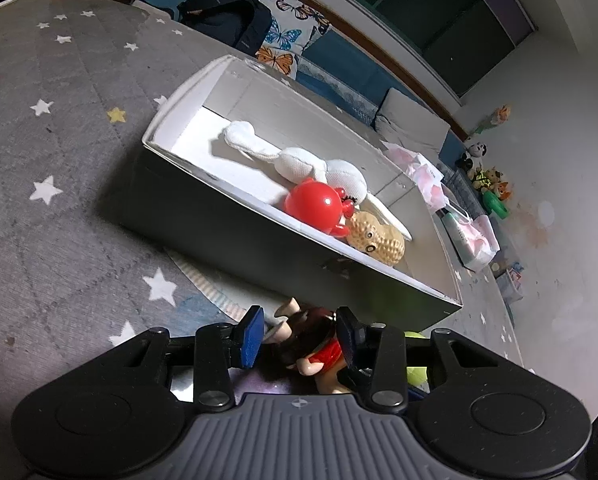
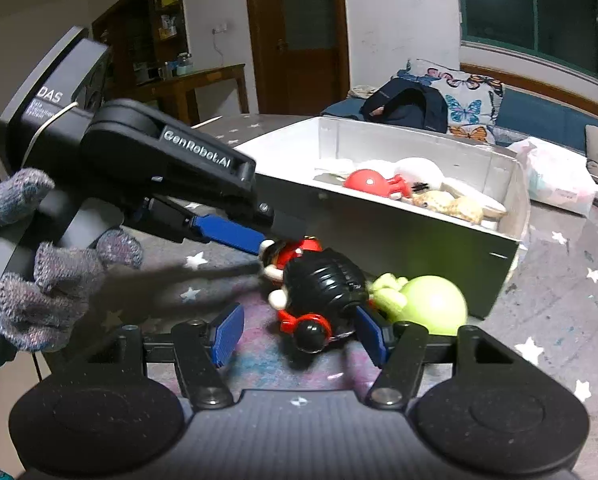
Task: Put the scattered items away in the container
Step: 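Close the right gripper on the black-and-red doll beside the box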
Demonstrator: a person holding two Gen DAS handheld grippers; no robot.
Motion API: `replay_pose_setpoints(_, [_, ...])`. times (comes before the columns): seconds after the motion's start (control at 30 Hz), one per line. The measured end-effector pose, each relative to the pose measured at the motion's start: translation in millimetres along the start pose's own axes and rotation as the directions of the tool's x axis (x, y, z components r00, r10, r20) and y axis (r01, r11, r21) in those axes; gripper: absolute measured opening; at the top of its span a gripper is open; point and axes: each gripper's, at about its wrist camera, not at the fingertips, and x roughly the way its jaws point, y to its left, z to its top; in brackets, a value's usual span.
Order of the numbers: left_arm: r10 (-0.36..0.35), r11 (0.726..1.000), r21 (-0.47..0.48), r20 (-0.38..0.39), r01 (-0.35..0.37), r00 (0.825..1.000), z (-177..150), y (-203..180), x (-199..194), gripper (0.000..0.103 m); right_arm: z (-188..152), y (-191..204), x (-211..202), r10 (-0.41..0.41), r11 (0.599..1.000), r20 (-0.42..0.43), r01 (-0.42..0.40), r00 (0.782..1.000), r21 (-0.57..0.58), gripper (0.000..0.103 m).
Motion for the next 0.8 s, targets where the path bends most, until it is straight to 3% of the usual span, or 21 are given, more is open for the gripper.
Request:
replay_pose_setpoints(0.3, [0.022,1.0,0.004,0.01,-0.022,1.0,3.1,8.6,-10.6,0.042,2.6,27.5,2.2,0.067,0.995,0.017,-0.065,0.998,-0.078,0.069])
replay_pose_setpoints(0.4, [0.014,1.0,-0.008,0.003,-0.014,1.0,2.9,13.4,-11.6,0.042,3.2,31.6,-0.2,0.043,0.992,0.036,-0.039,0.998,-0.116,0.069])
replay_pose_setpoints(0.67, [-0.005,1.0,-0.019,0.006,0.005,1.0,1.3,17.5,-10.3,0.043,13.4,14.5,5.2,-0.019,0.996,0.031,0.021,0.999,-0.083,0.072])
replay_pose_setpoints(0.8, [-0.01,1.0,-0.026,0.008,0.01,1.0,0.9,19.0,-10.2,0.043,15.0,9.0,13.7,-0.013,0.998,0.01,0.014,1.0,-0.058,0.076])
